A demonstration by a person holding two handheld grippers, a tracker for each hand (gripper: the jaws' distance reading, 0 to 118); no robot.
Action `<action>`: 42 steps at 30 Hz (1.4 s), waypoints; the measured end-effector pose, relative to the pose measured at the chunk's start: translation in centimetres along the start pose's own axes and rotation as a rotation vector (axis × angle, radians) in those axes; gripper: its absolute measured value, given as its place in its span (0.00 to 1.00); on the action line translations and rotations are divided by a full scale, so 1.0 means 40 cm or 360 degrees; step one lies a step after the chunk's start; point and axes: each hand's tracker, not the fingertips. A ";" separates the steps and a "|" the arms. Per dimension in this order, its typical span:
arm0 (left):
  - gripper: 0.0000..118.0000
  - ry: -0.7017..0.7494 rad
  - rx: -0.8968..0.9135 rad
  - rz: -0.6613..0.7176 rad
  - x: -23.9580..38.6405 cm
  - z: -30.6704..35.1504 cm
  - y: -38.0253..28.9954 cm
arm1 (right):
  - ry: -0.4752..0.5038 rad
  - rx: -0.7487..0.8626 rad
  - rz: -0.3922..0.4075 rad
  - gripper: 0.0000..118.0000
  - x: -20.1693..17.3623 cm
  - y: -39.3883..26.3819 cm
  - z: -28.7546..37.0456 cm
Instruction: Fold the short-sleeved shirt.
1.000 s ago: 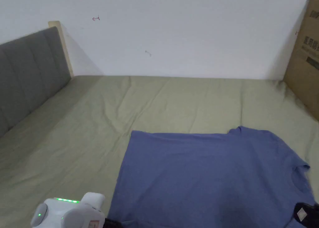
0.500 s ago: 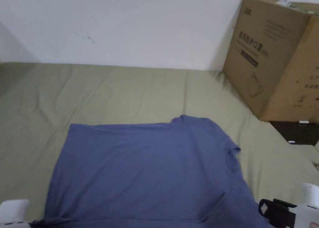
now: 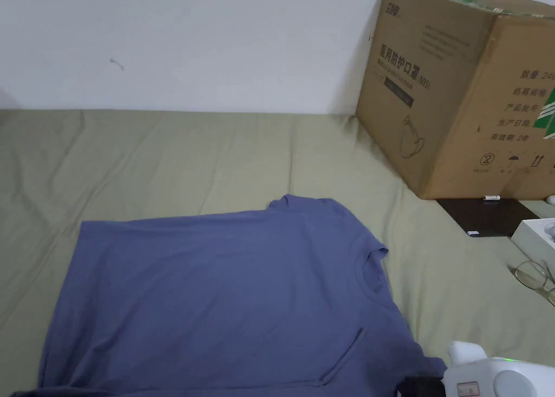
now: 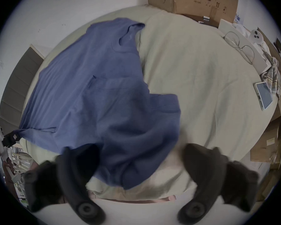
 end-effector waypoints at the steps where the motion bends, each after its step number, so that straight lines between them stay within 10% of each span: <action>1: 0.03 0.0008 -0.0017 0.0016 -0.001 -0.005 -0.002 | -0.0060 -0.0002 0.0028 0.74 -0.013 -0.002 0.001; 3: 0.03 0.0020 -0.0040 0.0055 -0.011 -0.012 -0.004 | -0.0131 0.0049 0.0155 0.54 -0.033 -0.012 0.028; 5: 0.03 0.0033 -0.0052 0.0077 -0.016 -0.012 -0.008 | -0.0037 0.0093 0.0215 0.10 -0.040 -0.019 0.060; 18: 0.03 0.0023 -0.0084 -0.0053 -0.022 0.082 -0.045 | 0.0150 0.0086 0.0120 0.08 0.027 -0.074 0.228; 26: 0.03 -0.0012 -0.0165 -0.0034 -0.024 0.149 -0.055 | 0.0307 0.0032 -0.0144 0.08 0.046 -0.108 0.331; 42: 0.13 -0.0051 -0.0260 0.0067 -0.077 -0.220 0.357 | 0.0272 -0.0073 -0.0497 0.08 -0.072 0.470 0.029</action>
